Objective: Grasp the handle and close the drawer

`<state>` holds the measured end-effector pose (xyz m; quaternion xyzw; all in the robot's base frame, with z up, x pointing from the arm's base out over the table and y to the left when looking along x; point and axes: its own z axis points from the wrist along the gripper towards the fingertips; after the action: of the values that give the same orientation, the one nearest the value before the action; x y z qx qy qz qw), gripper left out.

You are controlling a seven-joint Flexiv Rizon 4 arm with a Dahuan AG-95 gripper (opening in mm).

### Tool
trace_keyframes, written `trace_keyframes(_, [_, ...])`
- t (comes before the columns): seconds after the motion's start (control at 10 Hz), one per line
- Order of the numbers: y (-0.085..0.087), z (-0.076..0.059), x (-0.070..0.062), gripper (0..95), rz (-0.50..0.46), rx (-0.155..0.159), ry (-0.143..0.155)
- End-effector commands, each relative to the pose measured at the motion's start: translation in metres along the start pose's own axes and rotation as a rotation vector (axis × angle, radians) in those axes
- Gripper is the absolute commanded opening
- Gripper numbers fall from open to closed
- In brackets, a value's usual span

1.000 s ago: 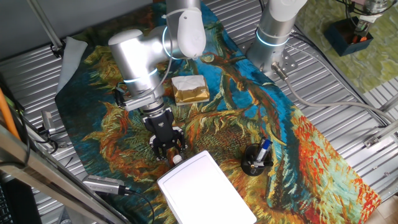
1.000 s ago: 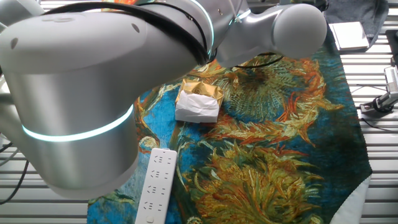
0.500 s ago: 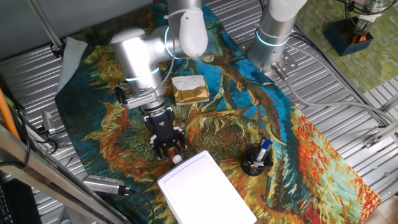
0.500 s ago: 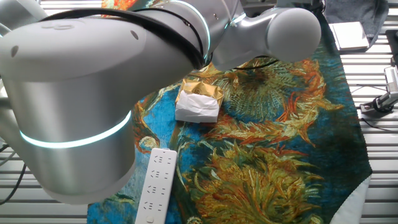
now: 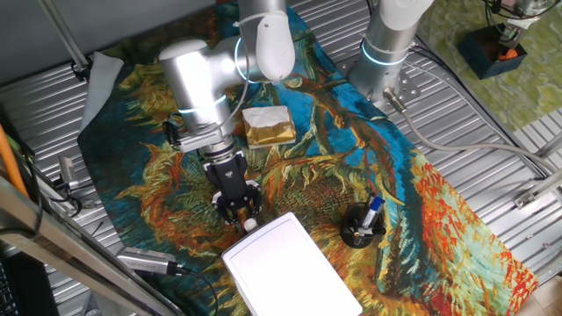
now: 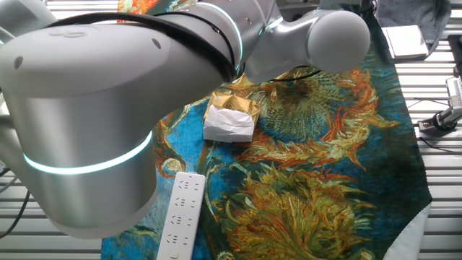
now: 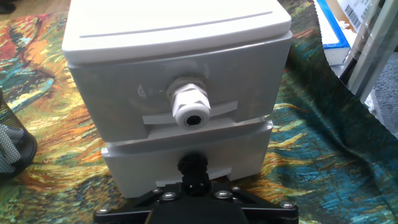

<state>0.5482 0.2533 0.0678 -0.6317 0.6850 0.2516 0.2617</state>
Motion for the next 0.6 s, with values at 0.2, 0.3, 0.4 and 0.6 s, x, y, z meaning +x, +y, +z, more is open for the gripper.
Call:
trace_keyframes(0.2, [0.0003, 0.0003, 0.0002, 0.0, 0.001, 0.002, -0.009])
trace_keyframes(0.3, [0.0003, 0.0003, 0.0001, 0.0, 0.002, 0.003, -0.011])
trace_keyframes(0.4, [0.0002, 0.0003, 0.0001, 0.0, 0.002, 0.003, -0.015])
trace_keyframes(0.6, [0.0001, 0.0003, 0.0000, 0.0, 0.003, 0.005, -0.016])
